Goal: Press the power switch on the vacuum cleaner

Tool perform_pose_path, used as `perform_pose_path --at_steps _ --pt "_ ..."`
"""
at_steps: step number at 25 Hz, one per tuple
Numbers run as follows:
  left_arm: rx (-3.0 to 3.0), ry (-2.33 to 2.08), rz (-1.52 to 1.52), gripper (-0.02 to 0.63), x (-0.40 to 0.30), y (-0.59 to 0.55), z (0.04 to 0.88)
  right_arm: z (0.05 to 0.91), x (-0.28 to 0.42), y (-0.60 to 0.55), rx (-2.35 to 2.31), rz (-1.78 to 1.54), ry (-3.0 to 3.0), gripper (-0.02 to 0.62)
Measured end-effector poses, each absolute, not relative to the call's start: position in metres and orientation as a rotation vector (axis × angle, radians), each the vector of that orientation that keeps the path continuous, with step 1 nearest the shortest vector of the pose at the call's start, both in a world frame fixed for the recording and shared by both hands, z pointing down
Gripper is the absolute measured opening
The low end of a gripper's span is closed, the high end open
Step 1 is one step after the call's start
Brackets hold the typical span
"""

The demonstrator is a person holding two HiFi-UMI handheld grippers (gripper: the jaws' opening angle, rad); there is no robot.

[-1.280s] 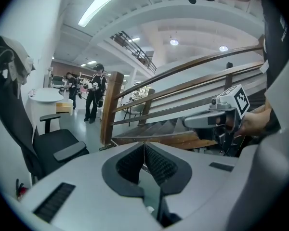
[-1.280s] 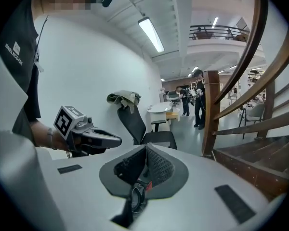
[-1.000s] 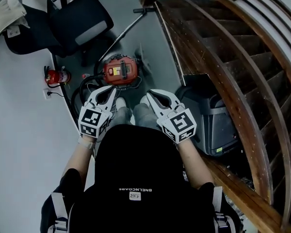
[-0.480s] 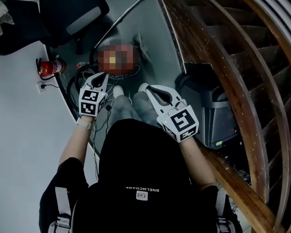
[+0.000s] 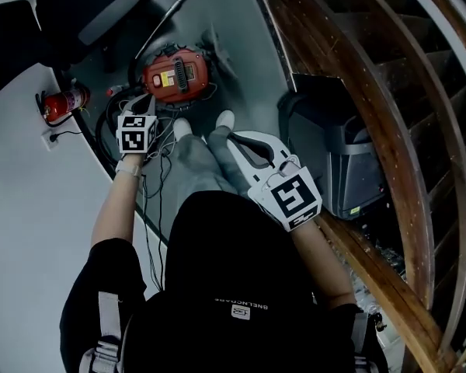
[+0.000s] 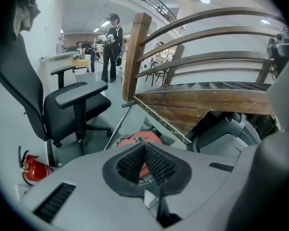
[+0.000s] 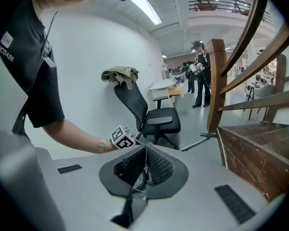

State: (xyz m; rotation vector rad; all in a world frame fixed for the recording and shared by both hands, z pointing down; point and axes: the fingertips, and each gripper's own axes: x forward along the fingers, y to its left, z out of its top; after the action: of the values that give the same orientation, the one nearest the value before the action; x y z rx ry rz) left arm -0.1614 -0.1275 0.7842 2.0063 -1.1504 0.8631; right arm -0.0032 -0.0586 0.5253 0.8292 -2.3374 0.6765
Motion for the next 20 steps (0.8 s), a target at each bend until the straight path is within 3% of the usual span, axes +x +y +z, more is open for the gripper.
perform_pose_path --at_steps 20 --pt "1.852 -1.165 0.962 0.015 -0.166 -0.154 0.976 0.644 0.003 -0.069 0.829 0.811 -2.168 0.027"
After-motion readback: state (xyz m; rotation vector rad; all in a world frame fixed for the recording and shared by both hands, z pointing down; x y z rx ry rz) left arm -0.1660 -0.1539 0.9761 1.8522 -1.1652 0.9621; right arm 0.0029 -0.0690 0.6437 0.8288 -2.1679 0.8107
